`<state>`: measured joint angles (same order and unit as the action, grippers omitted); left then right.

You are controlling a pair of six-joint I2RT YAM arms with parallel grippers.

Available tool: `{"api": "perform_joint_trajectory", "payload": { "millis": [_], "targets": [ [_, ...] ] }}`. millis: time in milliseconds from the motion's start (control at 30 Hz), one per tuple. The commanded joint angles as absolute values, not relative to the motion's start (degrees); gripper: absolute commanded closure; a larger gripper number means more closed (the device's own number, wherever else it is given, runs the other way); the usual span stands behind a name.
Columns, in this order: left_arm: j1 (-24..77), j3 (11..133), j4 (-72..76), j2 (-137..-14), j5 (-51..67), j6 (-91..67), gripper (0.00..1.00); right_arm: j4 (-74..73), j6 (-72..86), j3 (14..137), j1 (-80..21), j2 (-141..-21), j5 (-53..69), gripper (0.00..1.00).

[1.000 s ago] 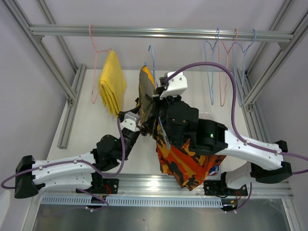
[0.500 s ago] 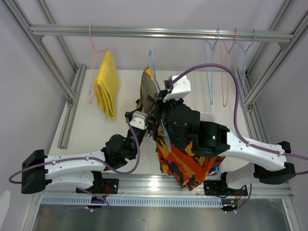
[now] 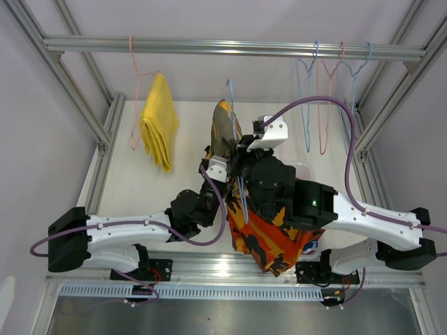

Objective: Remove the trousers from the hanger

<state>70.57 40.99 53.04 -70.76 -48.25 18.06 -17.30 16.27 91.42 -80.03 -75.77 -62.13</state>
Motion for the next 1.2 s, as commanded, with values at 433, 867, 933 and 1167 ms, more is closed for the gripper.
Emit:
{"api": "perform_joint_trajectory", "payload": {
  "millis": [433, 867, 933, 1167],
  "targets": [
    [72.6, 51.6, 51.9, -57.7, -43.4, 24.3, 0.99, -10.3, 30.4, 78.4, -72.5, -72.1, -57.9, 1.0],
    [76.6, 57.7, 43.2, -47.0, -42.1, 26.1, 1.0, -6.7, 37.0, 71.8, -65.2, -75.5, -50.0, 1.0],
    [76.6, 57.8, 42.3, -45.4, -42.2, 26.5, 0.99, -5.5, 37.5, 71.0, -64.8, -75.9, -48.9, 1.0],
    [76.6, 58.0, 37.5, -38.9, -42.6, 26.6, 0.99, -3.1, 38.6, 69.5, -63.5, -79.3, -46.9, 1.0]
  ]
}}
